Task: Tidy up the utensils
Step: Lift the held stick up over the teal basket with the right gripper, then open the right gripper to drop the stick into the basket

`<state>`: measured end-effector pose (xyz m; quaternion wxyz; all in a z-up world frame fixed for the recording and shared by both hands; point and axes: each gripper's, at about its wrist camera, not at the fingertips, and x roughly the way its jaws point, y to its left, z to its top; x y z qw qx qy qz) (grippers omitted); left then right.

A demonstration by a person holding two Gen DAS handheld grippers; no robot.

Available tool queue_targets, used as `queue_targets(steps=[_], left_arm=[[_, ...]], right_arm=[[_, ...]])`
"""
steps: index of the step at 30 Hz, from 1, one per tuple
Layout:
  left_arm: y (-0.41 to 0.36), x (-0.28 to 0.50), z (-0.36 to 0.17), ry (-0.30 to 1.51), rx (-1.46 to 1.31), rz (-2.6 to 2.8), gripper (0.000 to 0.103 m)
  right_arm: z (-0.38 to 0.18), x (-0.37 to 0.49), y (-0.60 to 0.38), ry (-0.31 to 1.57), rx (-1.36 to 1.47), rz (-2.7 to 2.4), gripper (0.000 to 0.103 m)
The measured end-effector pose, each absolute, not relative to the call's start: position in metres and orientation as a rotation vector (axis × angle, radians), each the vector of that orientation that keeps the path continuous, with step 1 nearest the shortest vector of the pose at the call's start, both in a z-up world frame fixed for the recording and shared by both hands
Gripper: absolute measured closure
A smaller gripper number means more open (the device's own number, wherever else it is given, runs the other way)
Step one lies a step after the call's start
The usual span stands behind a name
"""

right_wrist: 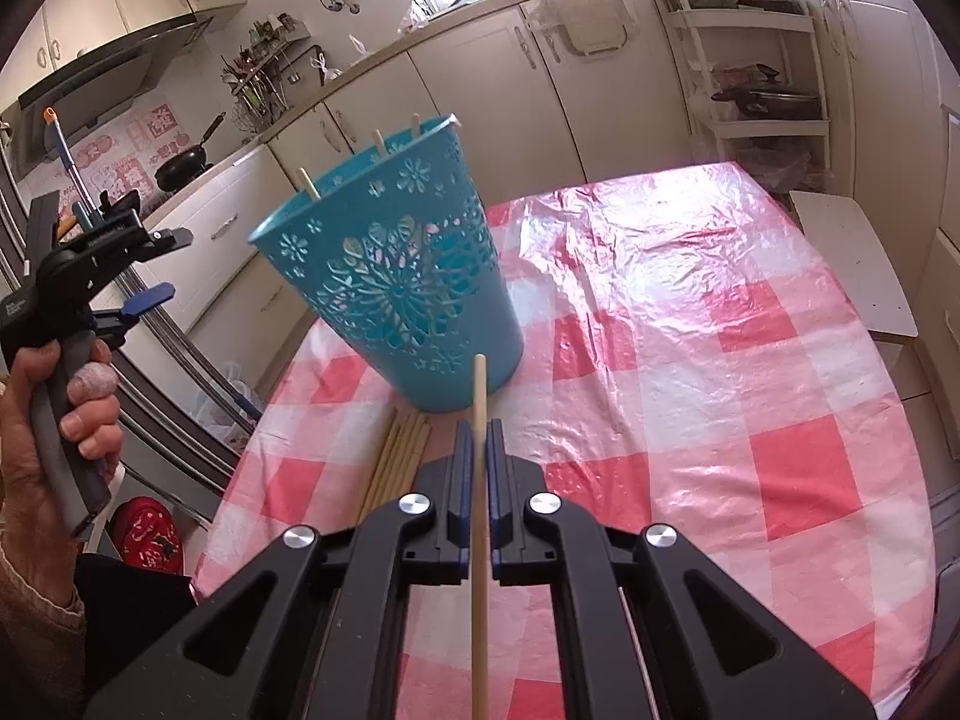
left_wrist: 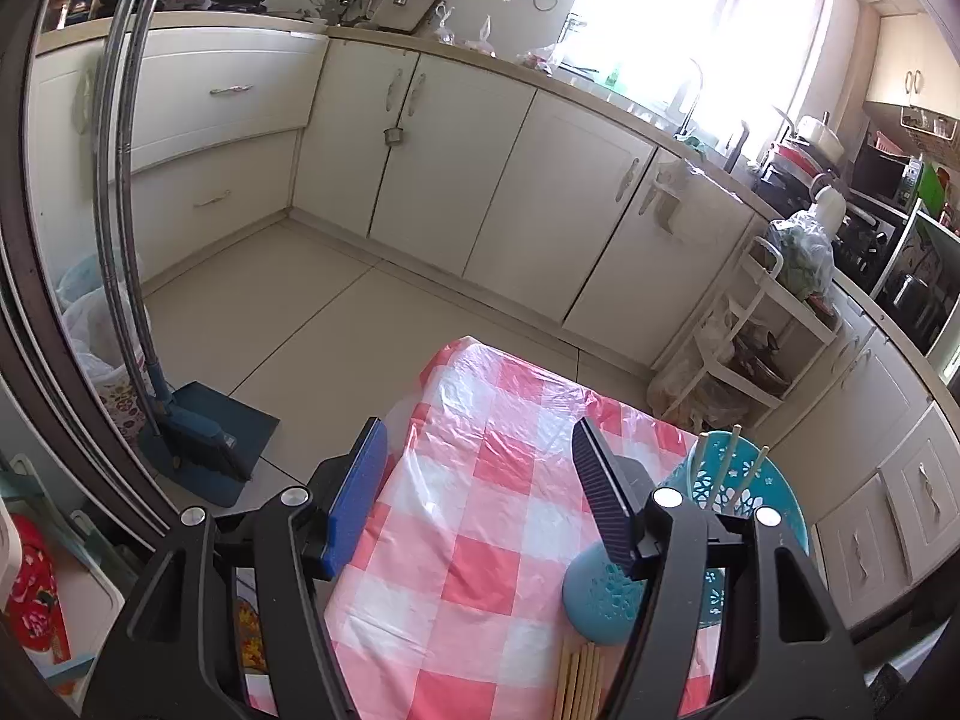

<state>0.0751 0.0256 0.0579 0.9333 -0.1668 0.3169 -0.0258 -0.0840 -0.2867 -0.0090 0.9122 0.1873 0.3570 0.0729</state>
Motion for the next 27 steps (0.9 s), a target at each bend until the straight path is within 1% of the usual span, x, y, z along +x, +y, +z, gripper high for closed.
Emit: queue_targets(steps=[9,16,20,27], left_arm=[[0.03,0.076,0.058,0.65,-0.358,-0.047,0.042],[0.044,0.073,0.058,0.646,-0.389,-0.024,0.042],[0.049,0.073,0.056,0.65,-0.412,-0.011,0.042],[0.049,0.074,0.055,0.651,-0.409,-0.016,0.042]], right_arm=[[0.029,-0.09,-0.29,0.647,0.438,0.188,0.098],[0.081,-0.081,-0.286,0.521,0.502,0.266,0.098],[0.115,-0.065,-0.278,0.431,0.503,0.308,0.098],[0.142,-0.018,-0.268,0.332,0.52,0.298,0.098]])
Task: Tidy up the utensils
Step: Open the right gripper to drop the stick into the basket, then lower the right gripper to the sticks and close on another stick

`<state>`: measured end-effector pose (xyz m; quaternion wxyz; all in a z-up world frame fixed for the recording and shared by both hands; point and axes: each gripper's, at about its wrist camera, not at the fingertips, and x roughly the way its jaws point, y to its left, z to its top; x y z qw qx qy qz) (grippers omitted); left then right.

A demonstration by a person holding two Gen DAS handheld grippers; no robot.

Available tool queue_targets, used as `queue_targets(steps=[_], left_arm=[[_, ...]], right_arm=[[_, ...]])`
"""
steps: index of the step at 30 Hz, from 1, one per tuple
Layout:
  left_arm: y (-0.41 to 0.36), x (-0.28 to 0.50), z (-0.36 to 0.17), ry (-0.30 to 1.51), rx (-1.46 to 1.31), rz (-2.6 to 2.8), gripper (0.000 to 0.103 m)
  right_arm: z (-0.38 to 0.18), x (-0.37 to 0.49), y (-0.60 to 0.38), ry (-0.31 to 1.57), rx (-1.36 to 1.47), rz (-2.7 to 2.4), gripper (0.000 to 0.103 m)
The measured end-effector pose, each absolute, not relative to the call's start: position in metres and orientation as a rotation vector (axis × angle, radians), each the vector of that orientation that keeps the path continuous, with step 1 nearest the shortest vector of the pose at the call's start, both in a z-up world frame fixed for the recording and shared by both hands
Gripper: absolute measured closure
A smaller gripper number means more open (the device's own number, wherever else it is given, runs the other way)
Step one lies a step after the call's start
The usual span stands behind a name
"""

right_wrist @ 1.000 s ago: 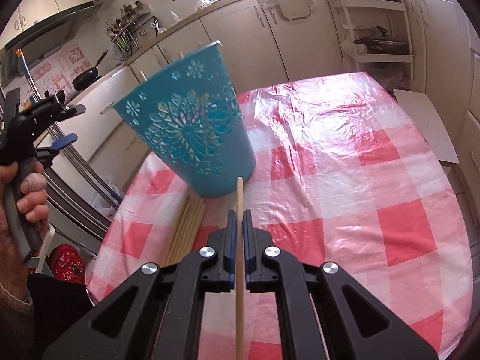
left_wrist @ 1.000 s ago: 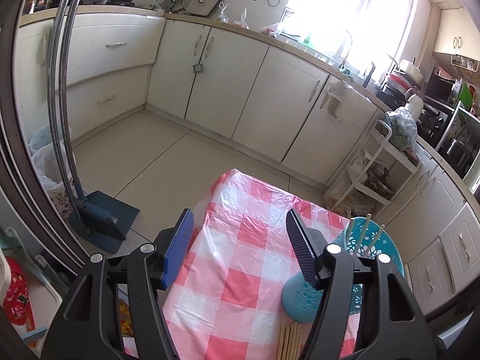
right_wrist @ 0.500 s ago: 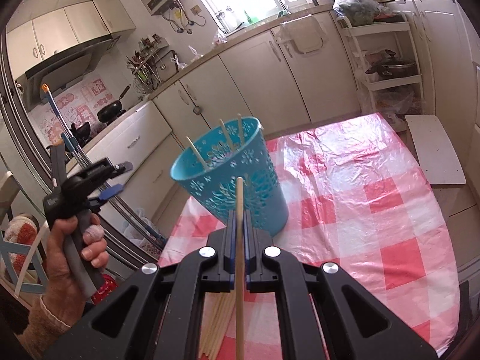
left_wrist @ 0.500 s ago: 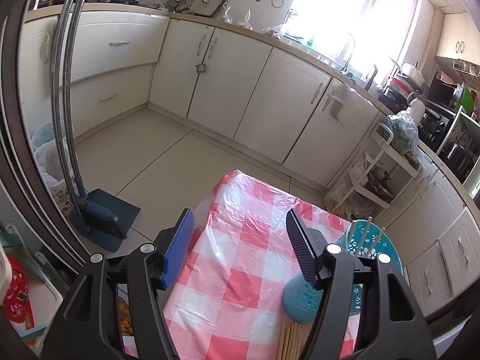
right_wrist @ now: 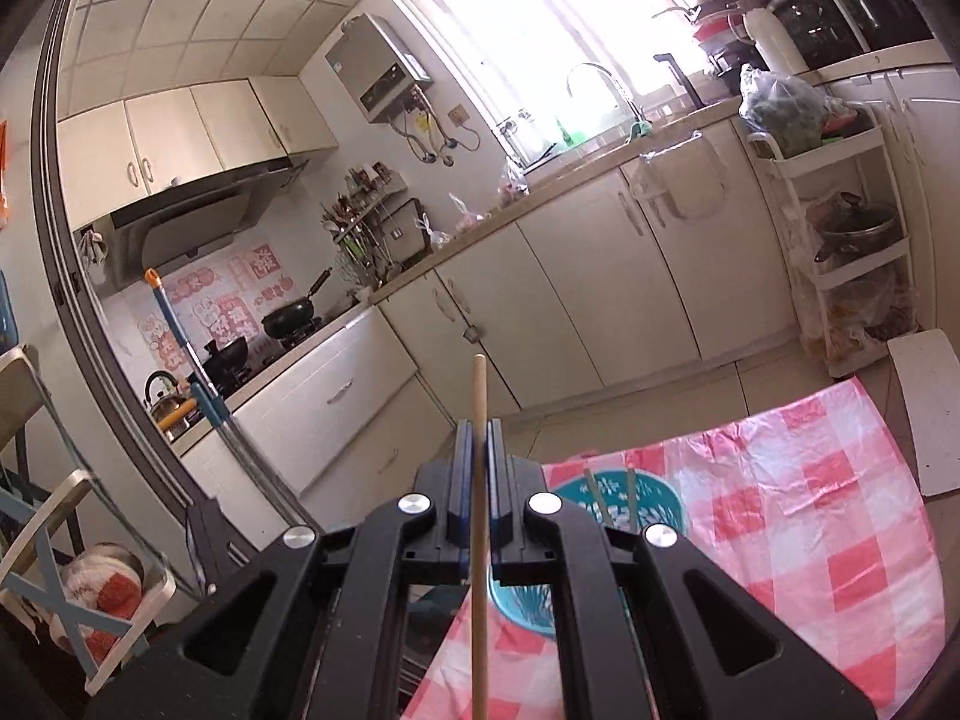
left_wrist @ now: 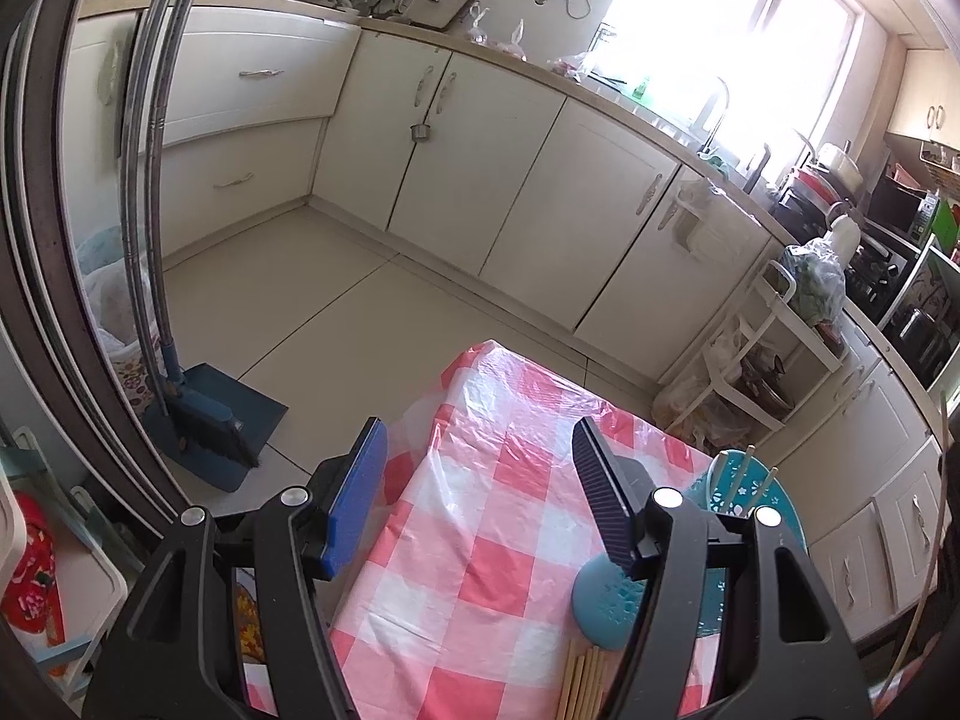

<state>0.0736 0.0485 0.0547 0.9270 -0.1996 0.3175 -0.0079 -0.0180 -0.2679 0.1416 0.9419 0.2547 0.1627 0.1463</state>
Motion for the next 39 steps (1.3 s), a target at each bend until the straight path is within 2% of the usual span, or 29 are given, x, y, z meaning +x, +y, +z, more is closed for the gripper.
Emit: queue_targets(steps=[6,14,31,34,39], left_arm=[[0.045,0.075,0.053,0.658,-0.399,-0.02,0.042],[0.047,0.079,0.051,0.673,-0.409,-0.026,0.042],[0.045,0.081,0.049,0.681,-0.404,-0.029,0.041],[0.046,0.08,0.049,0.681,-0.402,-0.028,0.04],[0.049,0.078,0.048,0.68,-0.404,-0.018,0.038]], right_arm=[[0.146,0.033,-0.26,0.274,0.504,0.195,0.098],[0.114,0.077,-0.249,0.37,0.415,0.104,0.098],[0.094,0.076,-0.242,0.481,0.326,0.119,0.097],[0.091,0.07,-0.239,0.506,0.302,0.135,0.092],[0.105,0.035,-0.247,0.449,0.299,0.126,0.092]])
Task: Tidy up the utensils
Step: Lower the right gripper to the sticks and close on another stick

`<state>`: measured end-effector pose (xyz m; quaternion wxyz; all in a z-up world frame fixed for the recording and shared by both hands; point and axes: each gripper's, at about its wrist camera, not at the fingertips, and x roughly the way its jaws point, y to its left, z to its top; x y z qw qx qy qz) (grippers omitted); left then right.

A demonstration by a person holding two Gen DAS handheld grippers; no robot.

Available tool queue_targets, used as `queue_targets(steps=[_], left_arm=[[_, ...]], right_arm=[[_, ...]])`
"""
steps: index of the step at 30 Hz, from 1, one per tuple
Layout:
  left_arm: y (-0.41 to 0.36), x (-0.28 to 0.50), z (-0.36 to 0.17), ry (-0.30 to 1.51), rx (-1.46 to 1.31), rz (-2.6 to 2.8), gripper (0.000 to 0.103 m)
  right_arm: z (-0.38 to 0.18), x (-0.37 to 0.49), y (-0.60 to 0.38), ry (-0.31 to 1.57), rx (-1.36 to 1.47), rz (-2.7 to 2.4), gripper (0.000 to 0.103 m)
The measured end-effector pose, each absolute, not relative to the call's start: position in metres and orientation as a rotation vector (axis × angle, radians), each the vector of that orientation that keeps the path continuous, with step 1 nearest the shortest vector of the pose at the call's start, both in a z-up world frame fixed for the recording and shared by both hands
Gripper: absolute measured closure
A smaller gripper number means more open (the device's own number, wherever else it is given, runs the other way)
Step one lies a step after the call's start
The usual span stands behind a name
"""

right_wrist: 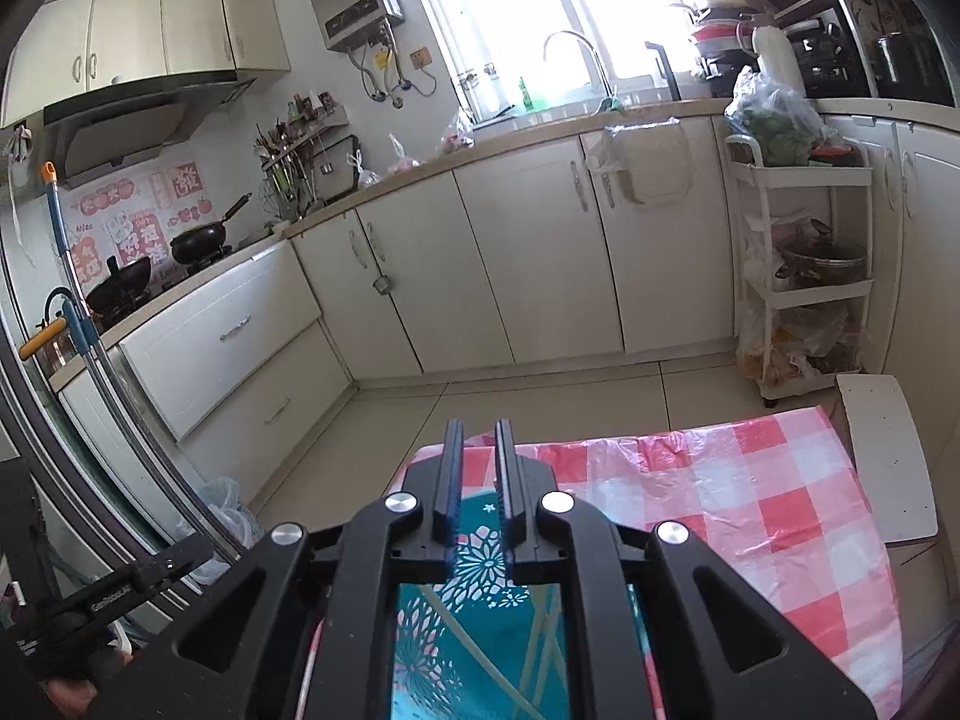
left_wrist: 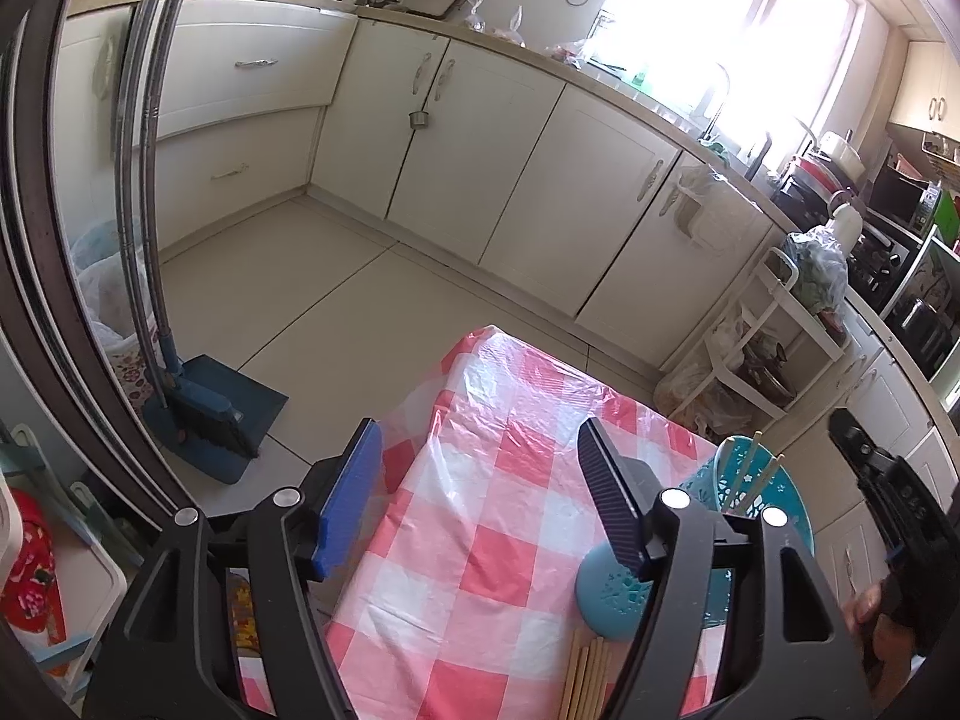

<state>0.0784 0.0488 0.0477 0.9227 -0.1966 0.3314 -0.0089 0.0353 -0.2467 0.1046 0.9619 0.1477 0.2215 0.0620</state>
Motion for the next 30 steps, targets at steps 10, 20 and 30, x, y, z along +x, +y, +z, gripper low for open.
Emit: queue_targets(steps=[10,20,30], left_arm=[[0.05,0.075,0.045,0.69,-0.4,-0.015,0.038],[0.053,0.073,0.039,0.71,-0.37,-0.011,0.037],[0.047,0.076,0.037,0.72,-0.354,-0.02,0.037]], right_arm=[[0.033,-0.075,-0.219,0.615,0.211,0.165,0.092],[-0.061,-0.043,-0.202,0.902,0.216,0.127,0.092],[-0.061,-0.044,-0.201,0.899,0.219,0.147,0.092]])
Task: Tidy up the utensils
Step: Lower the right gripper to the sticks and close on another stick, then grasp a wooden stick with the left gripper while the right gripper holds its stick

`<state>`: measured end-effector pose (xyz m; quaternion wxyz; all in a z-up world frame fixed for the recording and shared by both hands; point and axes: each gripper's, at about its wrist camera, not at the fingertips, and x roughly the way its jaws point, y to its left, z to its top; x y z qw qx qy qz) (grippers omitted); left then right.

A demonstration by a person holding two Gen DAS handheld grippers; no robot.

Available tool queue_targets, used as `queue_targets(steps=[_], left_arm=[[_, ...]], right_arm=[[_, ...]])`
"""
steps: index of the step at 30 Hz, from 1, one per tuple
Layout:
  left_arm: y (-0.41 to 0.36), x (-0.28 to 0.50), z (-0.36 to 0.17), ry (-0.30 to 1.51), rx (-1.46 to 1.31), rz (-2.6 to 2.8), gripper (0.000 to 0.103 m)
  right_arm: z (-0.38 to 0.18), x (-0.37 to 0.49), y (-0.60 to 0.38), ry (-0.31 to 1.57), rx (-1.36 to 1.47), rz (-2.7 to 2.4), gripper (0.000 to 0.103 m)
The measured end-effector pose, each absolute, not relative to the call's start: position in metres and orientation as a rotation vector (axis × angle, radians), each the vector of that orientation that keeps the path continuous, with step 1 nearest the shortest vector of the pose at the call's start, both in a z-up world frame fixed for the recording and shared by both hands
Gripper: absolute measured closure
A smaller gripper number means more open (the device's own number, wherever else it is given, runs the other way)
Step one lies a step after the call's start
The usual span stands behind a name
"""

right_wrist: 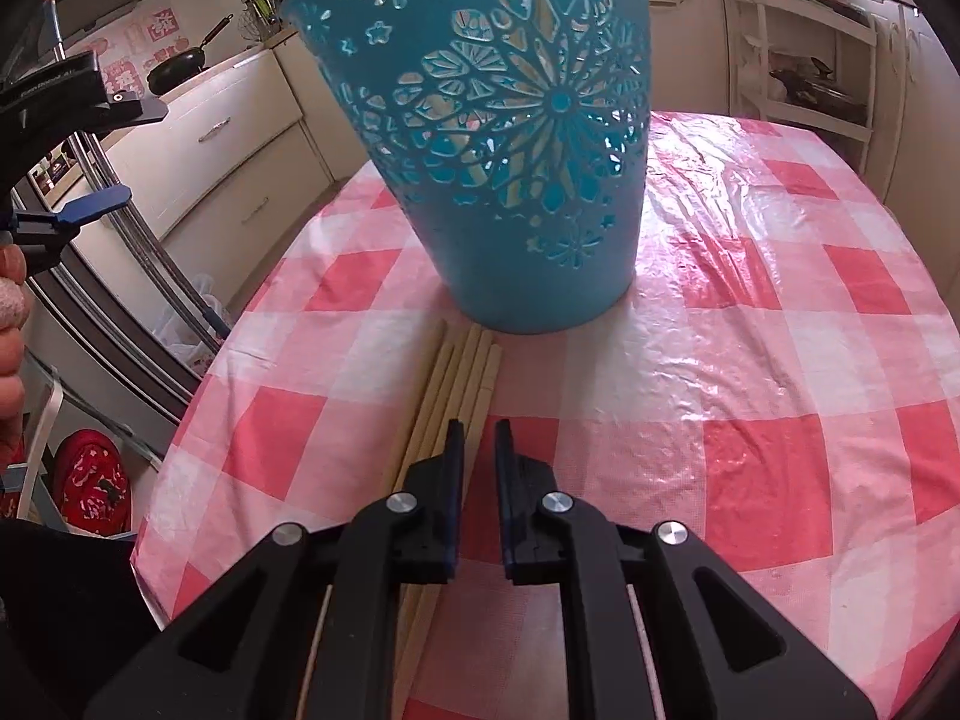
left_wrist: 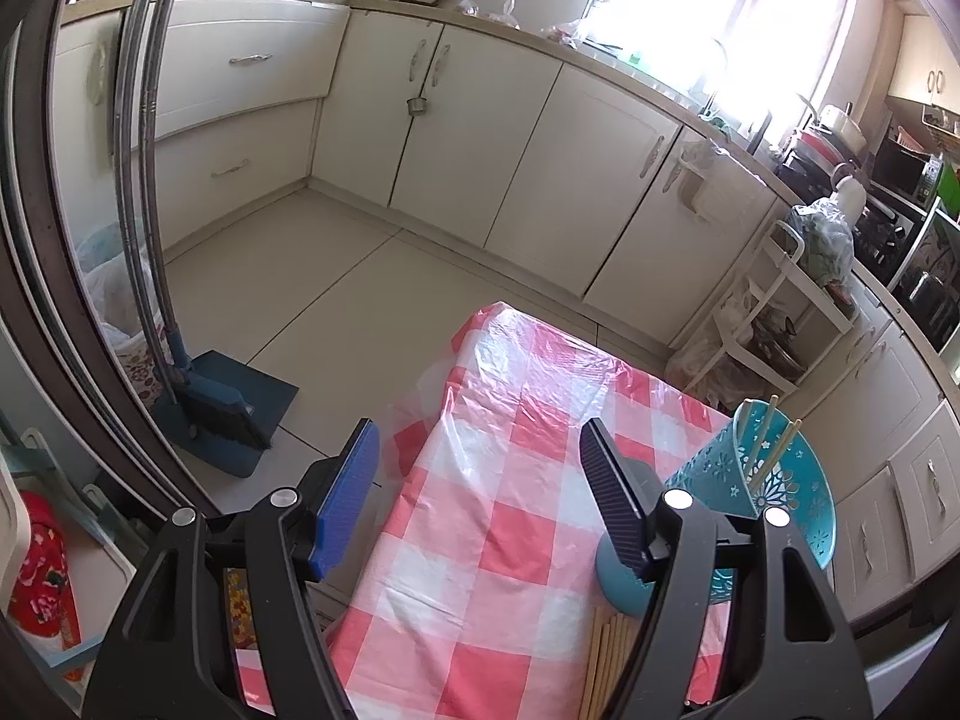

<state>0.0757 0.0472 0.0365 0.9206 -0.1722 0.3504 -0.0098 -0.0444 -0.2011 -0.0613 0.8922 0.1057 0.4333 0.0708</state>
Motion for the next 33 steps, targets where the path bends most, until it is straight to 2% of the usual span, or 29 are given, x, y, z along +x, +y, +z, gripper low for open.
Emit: queue_targets(steps=[8,19,33], left_arm=[[0.038,0.076,0.025,0.755,-0.311,-0.023,0.037],[-0.068,0.056,-0.077,1.076,0.01,-0.239,0.037],[-0.091,0.048,-0.08,1.049,0.088,-0.246,0.037]], right_arm=[[-0.063,-0.044,-0.199,0.924,0.139,0.14,0.097],[-0.066,-0.063,-0.252,0.911,0.232,0.117,0.098],[-0.067,-0.06,-0.259,0.9,0.278,0.161,0.098]])
